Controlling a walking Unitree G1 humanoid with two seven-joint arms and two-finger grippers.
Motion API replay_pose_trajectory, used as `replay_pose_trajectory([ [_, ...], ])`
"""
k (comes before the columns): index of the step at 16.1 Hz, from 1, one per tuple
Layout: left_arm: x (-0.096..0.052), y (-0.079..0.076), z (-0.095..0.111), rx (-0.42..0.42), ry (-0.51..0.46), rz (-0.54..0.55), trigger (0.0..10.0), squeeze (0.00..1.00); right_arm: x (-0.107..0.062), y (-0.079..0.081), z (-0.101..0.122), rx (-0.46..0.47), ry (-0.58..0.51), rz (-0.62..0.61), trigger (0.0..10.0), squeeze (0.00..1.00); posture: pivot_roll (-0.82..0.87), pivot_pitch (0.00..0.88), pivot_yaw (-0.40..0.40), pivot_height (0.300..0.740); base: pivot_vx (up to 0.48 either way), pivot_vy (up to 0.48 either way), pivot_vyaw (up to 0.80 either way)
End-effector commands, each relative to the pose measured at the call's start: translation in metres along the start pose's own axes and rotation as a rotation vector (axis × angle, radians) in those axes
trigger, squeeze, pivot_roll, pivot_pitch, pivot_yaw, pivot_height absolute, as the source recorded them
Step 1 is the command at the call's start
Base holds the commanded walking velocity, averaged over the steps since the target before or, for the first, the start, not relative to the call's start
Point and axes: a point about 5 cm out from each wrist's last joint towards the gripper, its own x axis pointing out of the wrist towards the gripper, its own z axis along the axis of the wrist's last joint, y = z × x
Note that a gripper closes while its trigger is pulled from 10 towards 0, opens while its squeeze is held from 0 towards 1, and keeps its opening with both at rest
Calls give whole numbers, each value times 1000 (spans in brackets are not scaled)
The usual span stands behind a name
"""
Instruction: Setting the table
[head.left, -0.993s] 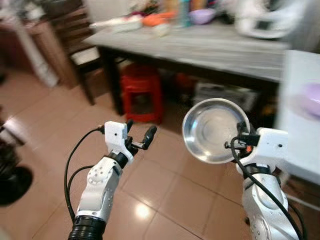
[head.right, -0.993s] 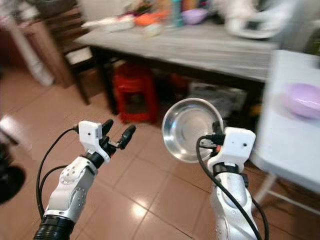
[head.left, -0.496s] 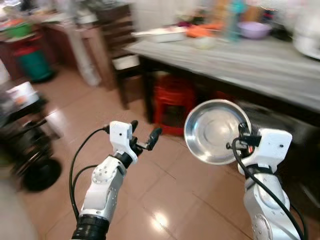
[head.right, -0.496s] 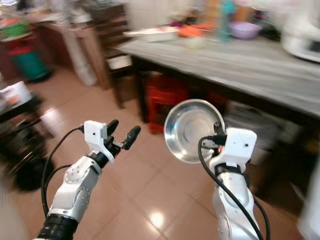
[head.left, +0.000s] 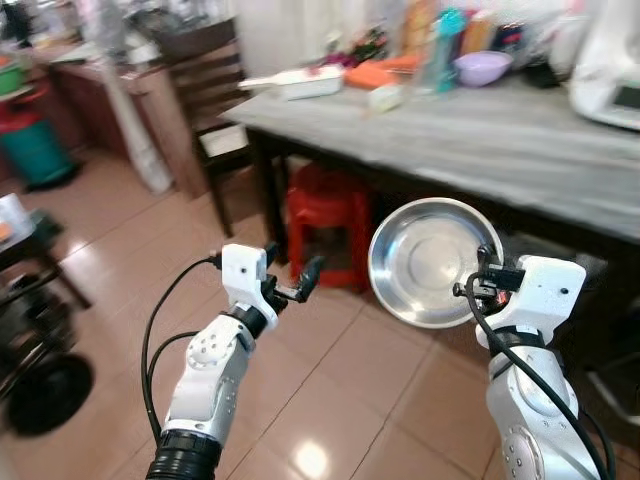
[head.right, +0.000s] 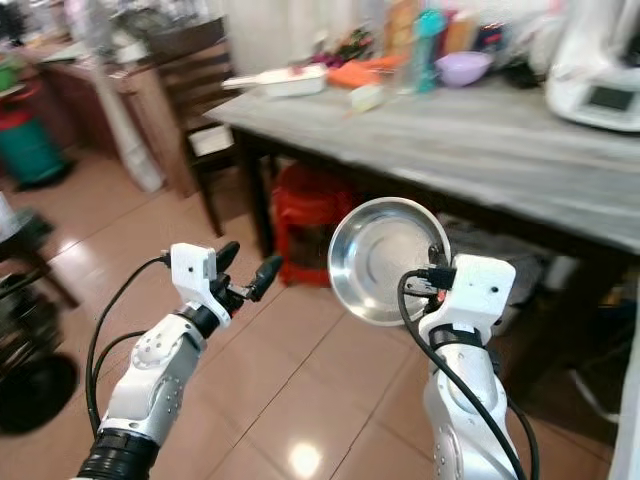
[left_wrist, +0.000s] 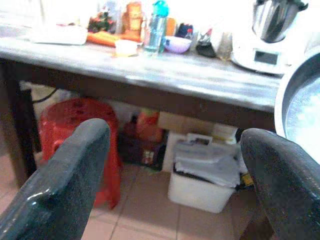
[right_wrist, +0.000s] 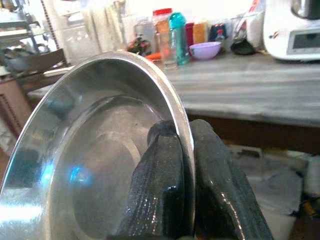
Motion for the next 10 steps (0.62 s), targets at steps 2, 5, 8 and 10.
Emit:
replay_pose_trajectory([
  [2, -4, 9, 3, 24, 0, 29, 10000, 0, 1, 8, 2, 22, -6, 21, 10000, 0, -181, 10, 57, 740, 324, 0, -453],
  [5, -3, 8, 3, 24, -2, 25, 10000, 0, 1, 8, 2, 21, -7, 22, 10000, 0, -181, 10, 57, 740, 321, 0, 0],
  [8, -2, 8, 3, 25, -2, 20, 10000, 0, 2, 8, 3, 22, -8, 23, 10000, 0, -181, 10, 57, 740, 317, 0, -204],
  [10, -2, 8, 3, 25, -2, 20, 10000, 0, 2, 8, 2, 21, -9, 24, 10000, 0, -183, 1, 56, 740, 321, 0, -538],
])
